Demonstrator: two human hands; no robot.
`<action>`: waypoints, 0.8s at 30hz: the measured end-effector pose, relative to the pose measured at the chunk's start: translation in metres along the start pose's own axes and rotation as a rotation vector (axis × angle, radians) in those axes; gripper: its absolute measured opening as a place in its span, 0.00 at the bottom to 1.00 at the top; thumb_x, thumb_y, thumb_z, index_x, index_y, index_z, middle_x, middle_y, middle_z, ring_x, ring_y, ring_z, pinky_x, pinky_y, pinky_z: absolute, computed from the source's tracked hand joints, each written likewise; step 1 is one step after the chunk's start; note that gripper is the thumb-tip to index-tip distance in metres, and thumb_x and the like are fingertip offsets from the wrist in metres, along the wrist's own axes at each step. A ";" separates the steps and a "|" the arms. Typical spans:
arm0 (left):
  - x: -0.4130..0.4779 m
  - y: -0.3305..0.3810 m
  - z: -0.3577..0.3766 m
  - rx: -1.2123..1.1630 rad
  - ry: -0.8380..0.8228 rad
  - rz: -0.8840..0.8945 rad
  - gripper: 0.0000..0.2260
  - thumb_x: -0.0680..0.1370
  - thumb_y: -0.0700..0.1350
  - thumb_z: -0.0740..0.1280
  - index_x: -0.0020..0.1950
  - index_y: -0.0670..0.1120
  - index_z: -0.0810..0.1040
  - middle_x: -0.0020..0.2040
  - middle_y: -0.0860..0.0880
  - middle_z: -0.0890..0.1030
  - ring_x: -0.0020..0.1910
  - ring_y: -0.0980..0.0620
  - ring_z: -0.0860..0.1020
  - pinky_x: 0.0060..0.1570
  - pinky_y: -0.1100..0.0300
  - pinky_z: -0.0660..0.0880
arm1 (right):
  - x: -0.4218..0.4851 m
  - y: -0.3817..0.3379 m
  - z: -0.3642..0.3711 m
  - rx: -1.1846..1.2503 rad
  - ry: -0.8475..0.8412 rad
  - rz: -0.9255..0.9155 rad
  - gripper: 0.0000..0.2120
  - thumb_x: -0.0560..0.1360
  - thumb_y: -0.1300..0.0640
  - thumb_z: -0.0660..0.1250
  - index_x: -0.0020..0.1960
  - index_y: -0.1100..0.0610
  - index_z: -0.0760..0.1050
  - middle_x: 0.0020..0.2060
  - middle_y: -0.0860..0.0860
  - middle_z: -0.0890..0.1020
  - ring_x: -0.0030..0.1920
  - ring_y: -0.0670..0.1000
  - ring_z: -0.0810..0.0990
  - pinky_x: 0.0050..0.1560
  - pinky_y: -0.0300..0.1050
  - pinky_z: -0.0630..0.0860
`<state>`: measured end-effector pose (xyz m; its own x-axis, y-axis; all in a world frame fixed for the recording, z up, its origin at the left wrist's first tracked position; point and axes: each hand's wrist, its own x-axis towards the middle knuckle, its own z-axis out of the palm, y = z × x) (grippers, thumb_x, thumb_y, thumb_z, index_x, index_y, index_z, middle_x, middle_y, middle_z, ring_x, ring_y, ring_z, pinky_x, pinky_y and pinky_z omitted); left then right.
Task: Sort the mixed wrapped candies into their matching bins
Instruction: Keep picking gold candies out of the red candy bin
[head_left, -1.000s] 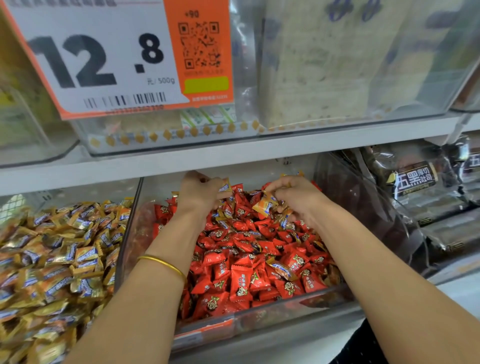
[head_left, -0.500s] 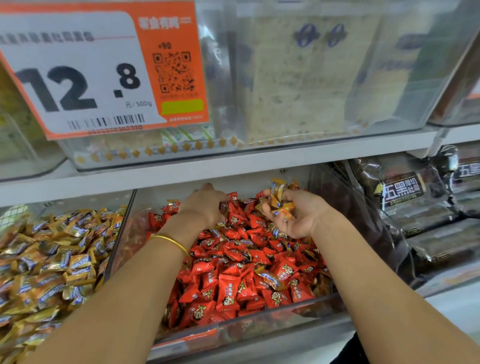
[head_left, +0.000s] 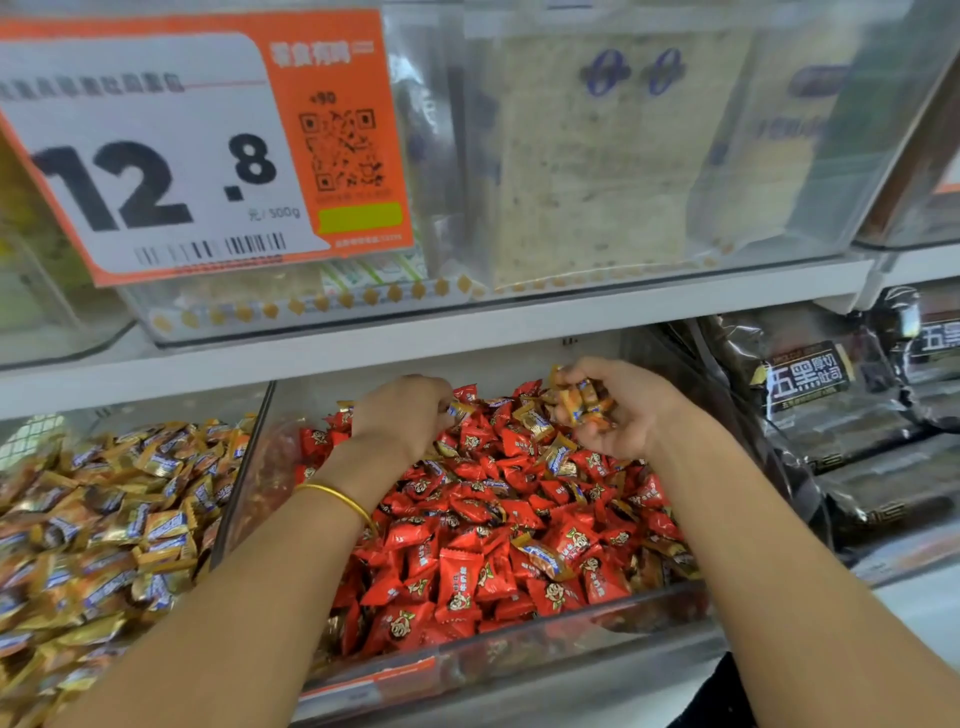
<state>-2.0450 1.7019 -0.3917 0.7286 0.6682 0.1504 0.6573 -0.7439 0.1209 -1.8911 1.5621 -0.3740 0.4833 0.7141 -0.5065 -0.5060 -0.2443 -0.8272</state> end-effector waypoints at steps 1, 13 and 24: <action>-0.002 0.002 -0.003 -0.059 0.041 -0.019 0.09 0.79 0.50 0.63 0.51 0.46 0.76 0.50 0.47 0.78 0.50 0.46 0.76 0.42 0.58 0.69 | 0.000 0.000 -0.001 -0.167 0.076 -0.090 0.02 0.73 0.62 0.66 0.44 0.59 0.77 0.39 0.55 0.79 0.30 0.49 0.77 0.21 0.34 0.66; -0.022 0.024 -0.022 -1.445 -0.139 -0.451 0.04 0.80 0.45 0.63 0.51 0.45 0.71 0.44 0.49 0.75 0.34 0.50 0.81 0.21 0.67 0.69 | 0.044 0.012 0.012 -1.533 0.122 -0.568 0.22 0.76 0.52 0.66 0.70 0.49 0.69 0.67 0.49 0.73 0.66 0.52 0.72 0.64 0.50 0.71; -0.025 0.023 -0.019 -1.547 -0.116 -0.498 0.07 0.76 0.35 0.66 0.43 0.42 0.68 0.48 0.36 0.79 0.29 0.52 0.82 0.16 0.69 0.60 | 0.035 0.009 0.001 -1.062 0.194 -0.634 0.07 0.70 0.63 0.69 0.41 0.54 0.72 0.38 0.50 0.78 0.39 0.52 0.78 0.42 0.46 0.75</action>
<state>-2.0521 1.6677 -0.3740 0.5722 0.7763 -0.2646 0.0611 0.2814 0.9577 -1.8787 1.5856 -0.3991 0.5736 0.8131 0.0989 0.6356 -0.3656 -0.6800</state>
